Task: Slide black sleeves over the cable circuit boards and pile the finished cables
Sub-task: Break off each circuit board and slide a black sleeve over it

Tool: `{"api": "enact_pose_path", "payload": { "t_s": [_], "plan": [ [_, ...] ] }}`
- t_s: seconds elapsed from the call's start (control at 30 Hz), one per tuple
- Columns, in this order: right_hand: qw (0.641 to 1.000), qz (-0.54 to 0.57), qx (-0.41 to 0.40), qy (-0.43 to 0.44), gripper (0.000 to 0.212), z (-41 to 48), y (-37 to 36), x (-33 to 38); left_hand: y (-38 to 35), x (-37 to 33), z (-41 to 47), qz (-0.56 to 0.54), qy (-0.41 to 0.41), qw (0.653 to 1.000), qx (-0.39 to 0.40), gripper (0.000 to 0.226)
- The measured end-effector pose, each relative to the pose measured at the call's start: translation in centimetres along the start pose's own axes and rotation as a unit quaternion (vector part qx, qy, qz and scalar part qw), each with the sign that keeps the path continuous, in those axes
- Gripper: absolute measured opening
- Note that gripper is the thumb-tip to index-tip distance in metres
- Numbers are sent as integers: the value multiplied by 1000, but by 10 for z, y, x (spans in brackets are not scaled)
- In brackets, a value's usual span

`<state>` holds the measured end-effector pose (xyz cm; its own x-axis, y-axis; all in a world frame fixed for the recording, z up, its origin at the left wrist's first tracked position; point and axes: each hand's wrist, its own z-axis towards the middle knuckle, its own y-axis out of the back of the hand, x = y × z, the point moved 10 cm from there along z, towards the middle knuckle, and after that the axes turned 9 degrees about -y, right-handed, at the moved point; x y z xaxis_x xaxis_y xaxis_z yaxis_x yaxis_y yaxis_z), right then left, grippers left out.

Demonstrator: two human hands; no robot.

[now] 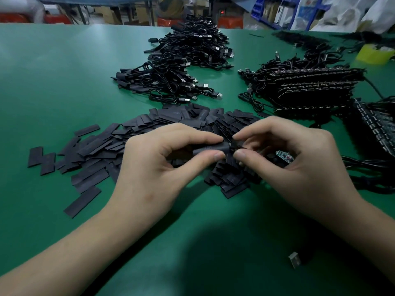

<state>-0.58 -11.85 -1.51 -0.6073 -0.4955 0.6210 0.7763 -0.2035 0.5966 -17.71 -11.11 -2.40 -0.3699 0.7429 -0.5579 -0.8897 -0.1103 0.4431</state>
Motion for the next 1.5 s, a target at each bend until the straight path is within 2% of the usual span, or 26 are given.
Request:
{"api": "enact_pose_path", "payload": {
  "t_s": [0.43,0.6,0.77,1.17,1.5],
  "plan": [
    [996,-65,-50,48,9,-6,5,9,2,-11,0,53,-45,998,-9,19],
    [996,-49,-71,35,7,-6,10,9,17,2,-4,15,29,996,-85,32],
    [995,-49,-87,30,4,-8,11,10,17,13,-9,-43,88,987,-125,18],
    [987,-90,-120,54,6,-12,14,18,8,16,-14,-32,117,985,-122,32],
    [984,-105,-131,54,10,-10,18,22,1,18,-12,-45,113,988,-90,24]
  ]
}}
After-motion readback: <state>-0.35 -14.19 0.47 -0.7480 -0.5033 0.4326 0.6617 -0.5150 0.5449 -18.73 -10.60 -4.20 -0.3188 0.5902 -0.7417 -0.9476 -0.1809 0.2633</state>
